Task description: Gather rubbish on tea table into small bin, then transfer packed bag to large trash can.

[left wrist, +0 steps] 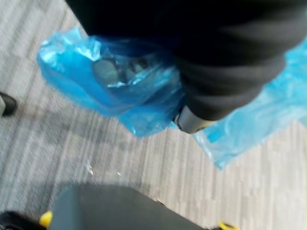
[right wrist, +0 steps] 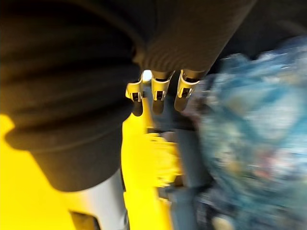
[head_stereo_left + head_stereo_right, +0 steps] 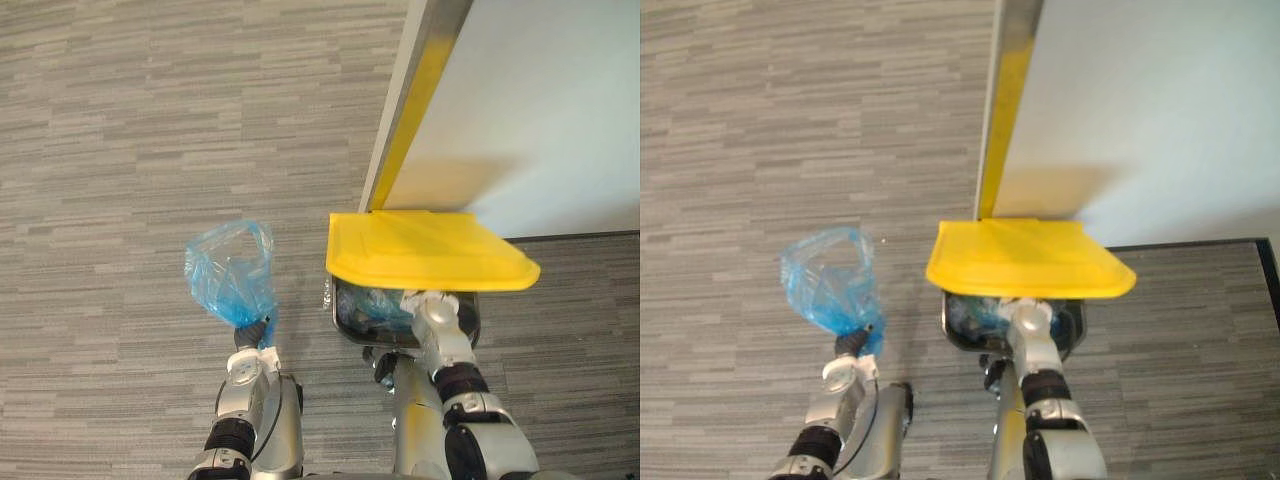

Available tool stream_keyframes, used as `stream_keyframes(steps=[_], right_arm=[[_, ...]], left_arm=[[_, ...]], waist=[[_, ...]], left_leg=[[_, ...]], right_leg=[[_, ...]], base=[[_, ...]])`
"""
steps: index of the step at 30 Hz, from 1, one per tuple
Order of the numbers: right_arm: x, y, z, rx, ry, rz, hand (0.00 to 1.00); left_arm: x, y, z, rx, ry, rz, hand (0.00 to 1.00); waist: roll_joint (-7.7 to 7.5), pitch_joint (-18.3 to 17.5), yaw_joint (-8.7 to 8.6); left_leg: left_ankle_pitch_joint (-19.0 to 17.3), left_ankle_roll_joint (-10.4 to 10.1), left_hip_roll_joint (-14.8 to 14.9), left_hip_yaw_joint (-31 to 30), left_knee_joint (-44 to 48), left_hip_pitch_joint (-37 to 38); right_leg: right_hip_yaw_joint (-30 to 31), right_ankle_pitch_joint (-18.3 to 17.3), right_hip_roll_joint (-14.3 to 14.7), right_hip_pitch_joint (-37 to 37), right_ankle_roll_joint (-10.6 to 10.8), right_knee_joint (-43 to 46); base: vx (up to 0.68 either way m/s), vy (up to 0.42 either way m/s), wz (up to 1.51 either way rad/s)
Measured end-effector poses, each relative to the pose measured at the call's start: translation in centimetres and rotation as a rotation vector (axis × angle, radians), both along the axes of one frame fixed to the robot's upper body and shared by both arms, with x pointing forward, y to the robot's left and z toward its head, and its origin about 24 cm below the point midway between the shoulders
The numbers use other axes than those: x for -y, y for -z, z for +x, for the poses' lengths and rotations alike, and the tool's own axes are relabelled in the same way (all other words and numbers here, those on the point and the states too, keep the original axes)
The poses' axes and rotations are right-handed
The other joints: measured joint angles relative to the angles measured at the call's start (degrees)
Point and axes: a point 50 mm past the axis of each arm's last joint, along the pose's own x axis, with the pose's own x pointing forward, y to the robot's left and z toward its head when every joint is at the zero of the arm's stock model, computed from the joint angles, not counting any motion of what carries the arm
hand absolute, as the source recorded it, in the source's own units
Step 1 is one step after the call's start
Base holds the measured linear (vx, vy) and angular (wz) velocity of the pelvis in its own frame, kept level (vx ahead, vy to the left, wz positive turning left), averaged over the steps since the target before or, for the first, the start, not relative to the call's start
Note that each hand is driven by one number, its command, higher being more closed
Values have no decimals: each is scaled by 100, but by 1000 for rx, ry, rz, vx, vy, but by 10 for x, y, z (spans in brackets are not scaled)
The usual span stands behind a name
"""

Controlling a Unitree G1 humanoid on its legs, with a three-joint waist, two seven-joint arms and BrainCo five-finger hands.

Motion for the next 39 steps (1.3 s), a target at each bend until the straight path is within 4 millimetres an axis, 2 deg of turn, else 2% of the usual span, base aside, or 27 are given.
stream_keyframes(steps=[2, 3, 5, 10, 13, 15, 17, 18, 20, 21, 23, 25, 26, 30, 33, 38, 39], right_arm=[[5, -29, 8, 89, 19, -21, 0], [6, -34, 9, 100, 22, -24, 0], [7, -58, 14, 170, 31, -20, 0], [15, -93, 19, 266, 76, -28, 0], [16, -102, 20, 279, 75, -38, 0], [14, -108, 22, 280, 74, -37, 0], [13, -115, 24, 287, 71, -29, 0], [13, -116, 24, 291, 71, -25, 0], [12, -123, 26, 302, 65, -9, 0], [12, -123, 26, 303, 65, -9, 0], [9, -131, 32, 301, 57, 4, 0], [9, -134, 37, 293, 60, 18, 0], [9, -135, 39, 285, 64, 35, 0], [7, -134, 45, 259, 70, 91, 0], [7, -141, 49, 257, 75, 117, 0], [-2, -166, 51, 322, 34, 120, 0], [-3, -168, 52, 325, 30, 119, 0]], left_arm=[[9, -10, 6, 42, 40, 5, 100], [11, -11, 7, 49, 48, 7, 100], [19, -23, 11, 100, 80, 12, 100], [40, -45, 15, 211, 156, 14, 100], [50, -59, 15, 274, 193, -15, 100], [57, -74, 15, 342, 231, -25, 100], [67, -97, 13, 449, 282, -55, 100], [70, -101, 12, 470, 291, -61, 100], [87, -120, 6, 553, 361, -107, 100], [88, -122, 5, 559, 369, -110, 100], [106, -140, -4, 644, 450, -137, 100], [116, -150, -7, 686, 495, -142, 100], [122, -157, -9, 717, 522, -137, 100], [132, -167, -13, 761, 567, -133, 100], [141, -174, -15, 793, 608, -118, 100], [152, -192, -12, 865, 645, -87, 100], [156, -196, -7, 871, 649, -73, 100]], waist=[[-14, 42, 6], [-13, 43, 4], [-12, 43, 1], [-12, 43, -39], [-13, 44, -38], [-20, 48, -40], [-26, 51, -40], [-27, 52, -41], [-29, 53, -40], [-30, 53, -39], [-33, 55, -41], [-38, 58, -41], [-91, 88, -40], [-150, 115, -58], [-162, 120, -75], [-270, 180, -162], [-271, 180, -155]], left_leg=[[-11, -23, 41, -52, 99, -230], [-10, -24, 48, -69, 101, -248], [-8, -30, 118, -121, 101, -262], [22, -91, 187, -121, 23, -257], [58, -159, 197, -114, -12, -258], [64, -172, 218, -111, -13, -253], [65, -174, 224, -105, -13, -251], [66, -175, 226, -103, -13, -256], [69, -179, 255, -111, -13, -281], [70, -179, 257, -113, -13, -281], [86, -199, 271, -123, -27, -281], [118, -222, 282, -127, -69, -273], [169, -267, 282, -118, -171, -196], [243, -244, 331, -134, -347, -43], [310, -276, 346, -129, -465, 26], [330, -267, 415, -136, -507, 7], [345, -247, 515, -138, -567, -8]], right_leg=[[-16, 32, 21, -182, -18, 16], [-20, 34, 28, -193, -19, 14], [-52, 36, 104, -199, -24, 12], [-72, 48, 176, -219, -50, 14], [-60, 49, 185, -248, -50, 28], [-60, 49, 201, -248, -50, 32], [-60, 23, 212, -246, -13, 9], [-60, 28, 216, -246, -20, -6], [-60, 57, 268, -238, -43, -95], [-60, 59, 272, -236, -45, -101], [-62, 101, 313, -227, -67, -165], [-69, 147, 341, -202, -74, -251], [-68, 203, 372, -127, -99, -375], [-71, 268, 474, 60, -127, -614], [-74, 272, 512, 94, -135, -667], [-118, 272, 675, 139, -134, -965], [-149, 177, 758, 173, 5, -1103]], base=[[-56, -33, 1], [-14, -41, -2], [7, -40, -3], [5, -35, -1], [-23, -43, -2], [-35, -47, -1], [-50, -50, -2], [-58, -50, -3], [-69, -55, -4], [-58, -54, -4], [-42, -51, -4], [-52, -60, -3], [-53, -63, -3], [-47, -80, -2], [-28, -98, 0], [-36, -88, -14], [-38, -144, -21]])
